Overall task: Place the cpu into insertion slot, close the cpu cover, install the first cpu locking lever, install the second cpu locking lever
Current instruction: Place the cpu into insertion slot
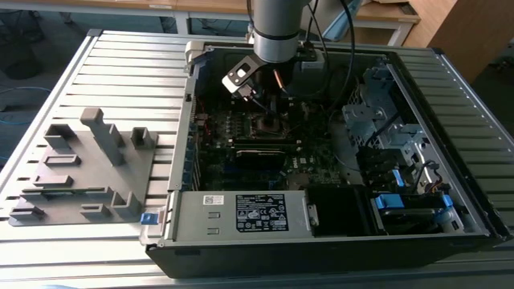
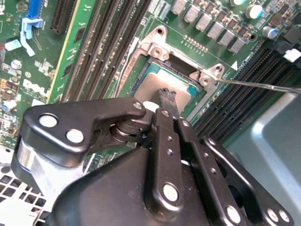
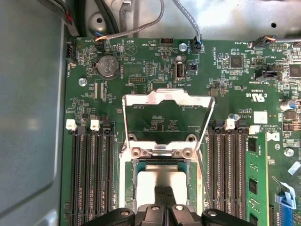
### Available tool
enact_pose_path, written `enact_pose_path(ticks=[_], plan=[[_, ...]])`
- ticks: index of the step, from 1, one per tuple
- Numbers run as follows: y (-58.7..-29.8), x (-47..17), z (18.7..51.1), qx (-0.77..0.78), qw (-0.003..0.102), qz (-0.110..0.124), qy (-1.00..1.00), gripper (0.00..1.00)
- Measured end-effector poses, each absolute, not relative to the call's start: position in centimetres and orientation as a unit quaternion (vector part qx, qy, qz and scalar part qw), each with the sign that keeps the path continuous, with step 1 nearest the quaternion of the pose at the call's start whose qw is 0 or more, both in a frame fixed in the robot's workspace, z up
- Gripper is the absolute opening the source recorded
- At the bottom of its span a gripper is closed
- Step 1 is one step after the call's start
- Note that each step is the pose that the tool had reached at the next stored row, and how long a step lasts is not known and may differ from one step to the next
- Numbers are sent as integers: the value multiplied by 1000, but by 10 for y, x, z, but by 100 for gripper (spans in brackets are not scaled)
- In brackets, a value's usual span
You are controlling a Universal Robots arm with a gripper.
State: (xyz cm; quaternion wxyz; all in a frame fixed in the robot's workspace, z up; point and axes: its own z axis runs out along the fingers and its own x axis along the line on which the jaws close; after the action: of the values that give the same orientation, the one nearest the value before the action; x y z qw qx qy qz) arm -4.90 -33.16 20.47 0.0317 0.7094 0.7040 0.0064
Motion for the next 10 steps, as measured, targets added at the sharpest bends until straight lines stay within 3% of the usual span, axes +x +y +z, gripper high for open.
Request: enact_pose_path(ticks=[10], plan=[[-332, -49, 208, 709, 32, 6, 704, 11]])
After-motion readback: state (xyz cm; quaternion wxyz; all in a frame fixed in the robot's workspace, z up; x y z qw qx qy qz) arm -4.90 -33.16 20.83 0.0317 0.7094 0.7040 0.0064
